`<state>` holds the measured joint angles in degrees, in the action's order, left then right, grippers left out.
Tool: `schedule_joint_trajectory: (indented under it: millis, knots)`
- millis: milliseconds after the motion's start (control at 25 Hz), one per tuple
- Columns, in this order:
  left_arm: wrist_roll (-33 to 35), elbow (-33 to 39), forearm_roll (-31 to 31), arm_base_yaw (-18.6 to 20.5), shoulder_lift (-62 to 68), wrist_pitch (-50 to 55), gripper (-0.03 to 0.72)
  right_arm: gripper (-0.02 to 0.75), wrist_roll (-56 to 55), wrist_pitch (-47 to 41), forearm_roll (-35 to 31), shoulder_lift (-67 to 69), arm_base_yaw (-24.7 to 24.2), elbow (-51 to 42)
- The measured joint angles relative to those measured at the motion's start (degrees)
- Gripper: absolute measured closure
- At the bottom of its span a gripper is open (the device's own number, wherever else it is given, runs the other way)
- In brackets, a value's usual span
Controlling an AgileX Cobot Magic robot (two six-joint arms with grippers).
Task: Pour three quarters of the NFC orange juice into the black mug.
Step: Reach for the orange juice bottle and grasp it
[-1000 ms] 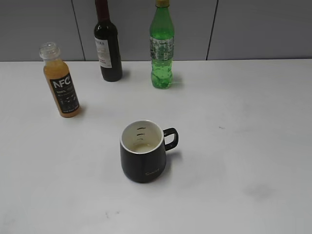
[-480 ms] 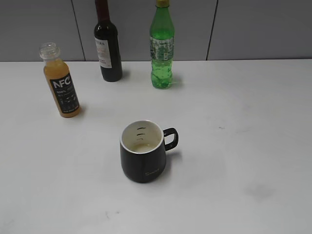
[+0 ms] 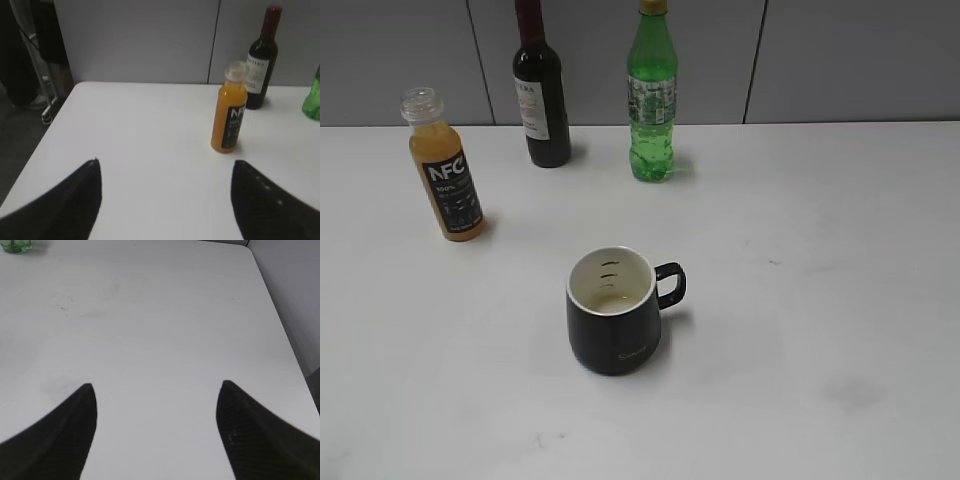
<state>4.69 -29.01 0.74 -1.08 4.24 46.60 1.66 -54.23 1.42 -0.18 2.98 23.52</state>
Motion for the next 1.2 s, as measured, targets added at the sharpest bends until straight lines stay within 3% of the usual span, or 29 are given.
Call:
schedule_joint_trajectory:
  millis: [320, 440, 600, 880, 1200]
  knots:
    - [0.0, 3.7, -0.3, 0.0, 20.9, -33.1, 0.066, 0.173, 0.0, 0.0, 0.0, 0.0, 0.0, 0.0]
    - [0.0, 6.4, -3.2, -0.1, 30.1, -47.6, 0.069, 0.173, 0.0, 0.0, 0.0, 0.0, 0.0, 0.0]
    - [0.0, 9.5, -4.6, -2.1, 42.7, -64.6, 0.076, 0.173, 0.0, 0.0, 0.0, 0.0, 0.0, 0.0]
    - [0.0, 10.2, -3.9, -8.0, 65.6, -84.6, 0.087, 0.173, 0.1, 0.1, 0.0, 0.0, 0.0, 0.0]
    - [0.0, 10.2, -0.1, -8.6, 88.1, -101.9, 0.089, 0.173, 0.1, 0.1, 0.0, 0.0, 0.0, 0.0]
